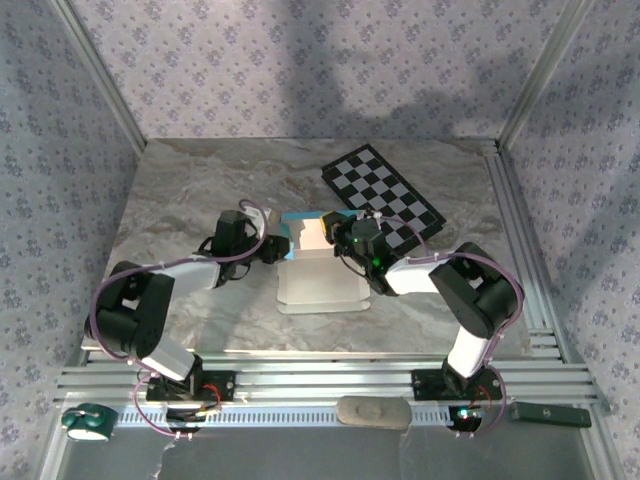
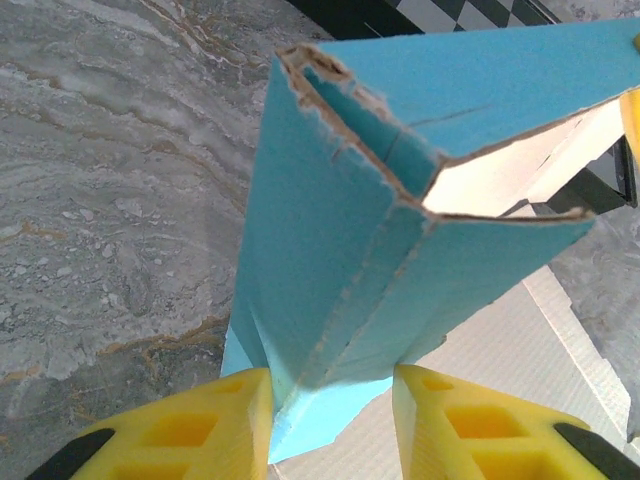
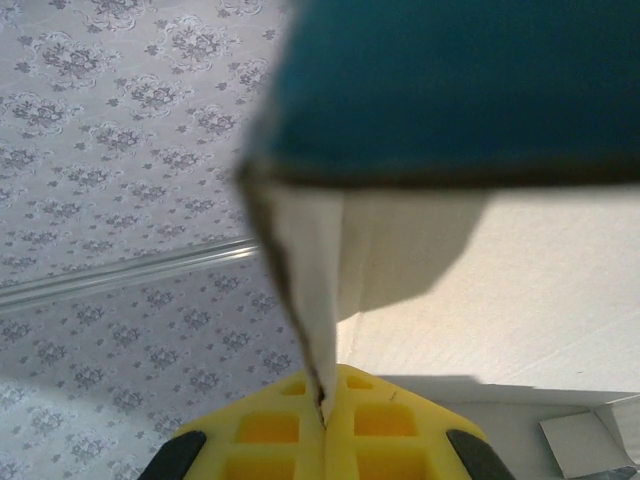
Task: Fold the paper box
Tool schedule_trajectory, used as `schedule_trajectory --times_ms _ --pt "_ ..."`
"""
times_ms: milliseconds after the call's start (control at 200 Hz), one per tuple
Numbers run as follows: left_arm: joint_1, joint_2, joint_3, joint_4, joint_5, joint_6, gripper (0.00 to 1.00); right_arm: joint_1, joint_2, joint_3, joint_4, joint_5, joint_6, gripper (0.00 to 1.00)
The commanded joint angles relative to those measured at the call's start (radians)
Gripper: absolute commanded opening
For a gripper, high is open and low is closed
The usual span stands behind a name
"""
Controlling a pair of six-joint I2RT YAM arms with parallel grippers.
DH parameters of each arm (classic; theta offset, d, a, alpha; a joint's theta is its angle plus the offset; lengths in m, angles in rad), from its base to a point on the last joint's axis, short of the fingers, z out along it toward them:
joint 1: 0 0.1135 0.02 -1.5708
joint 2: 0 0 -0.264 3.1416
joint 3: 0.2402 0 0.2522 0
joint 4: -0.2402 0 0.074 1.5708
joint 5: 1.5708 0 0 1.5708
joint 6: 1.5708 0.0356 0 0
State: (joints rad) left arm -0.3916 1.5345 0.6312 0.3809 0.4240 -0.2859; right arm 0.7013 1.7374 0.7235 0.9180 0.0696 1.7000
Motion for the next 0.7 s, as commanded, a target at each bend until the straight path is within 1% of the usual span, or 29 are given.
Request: schedule_trajectory --times_ms 0,55,280,455,570,695 --pt "-0.015 0.001 0.034 -0.005 -0.016 0.038 0.44 -0.002 0.016 -0.002 0.018 -0.013 -0.006 0.0" --pt "-0.019 0.0 0.036 -0.012 -0.021 0.044 0.46 -0.002 0.016 -0.001 0.013 -0.012 -0.003 0.0" --pt "-0.019 -0.003 0.04 -0.033 -0.06 0.062 0.45 -0.003 0.014 0.004 0.011 -0.014 -0.002 0.0" --pt "-0.025 0.004 0.054 -0.044 -0.078 0.072 0.41 -0.002 0.02 0.007 0.015 -0.019 0.001 0.0" --pt "-0.035 0.01 0.06 -0.046 -0.083 0.076 0.36 -0.002 0.021 0.008 0.016 -0.02 0.002 0.0" --pt "-0.05 0.015 0.068 -0.05 -0.101 0.083 0.33 0.0 0.023 0.009 0.015 -0.02 0.004 0.0"
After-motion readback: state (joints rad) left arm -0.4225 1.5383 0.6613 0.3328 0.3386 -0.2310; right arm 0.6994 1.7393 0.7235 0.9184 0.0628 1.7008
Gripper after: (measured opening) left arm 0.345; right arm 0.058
